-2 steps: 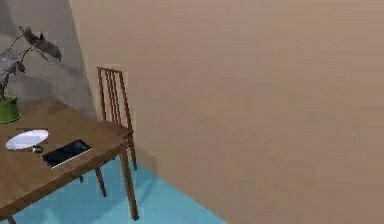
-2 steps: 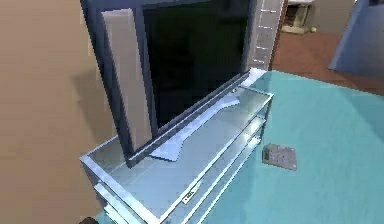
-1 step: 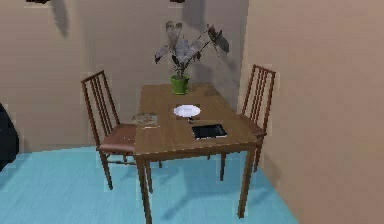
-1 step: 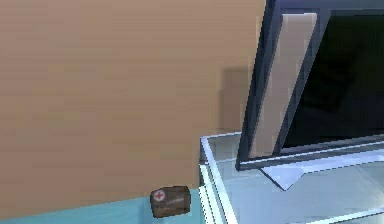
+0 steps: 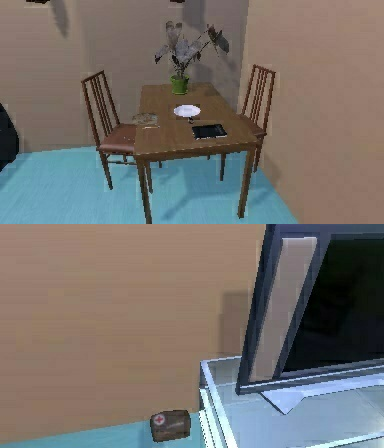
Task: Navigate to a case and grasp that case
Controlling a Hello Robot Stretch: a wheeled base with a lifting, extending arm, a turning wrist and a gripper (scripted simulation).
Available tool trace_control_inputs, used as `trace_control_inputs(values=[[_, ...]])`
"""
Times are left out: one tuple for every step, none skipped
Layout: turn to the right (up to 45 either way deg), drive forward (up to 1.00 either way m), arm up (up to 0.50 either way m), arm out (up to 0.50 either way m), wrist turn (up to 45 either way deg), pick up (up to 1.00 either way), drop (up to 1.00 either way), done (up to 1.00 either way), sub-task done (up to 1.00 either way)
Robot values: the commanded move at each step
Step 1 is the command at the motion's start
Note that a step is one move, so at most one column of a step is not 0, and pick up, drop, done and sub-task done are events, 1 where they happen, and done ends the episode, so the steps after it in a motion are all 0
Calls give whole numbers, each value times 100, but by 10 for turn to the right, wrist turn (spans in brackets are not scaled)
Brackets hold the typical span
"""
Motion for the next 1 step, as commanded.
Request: trace_control_inputs(values=[[0,0,0,48,0,0,0,0,0]])
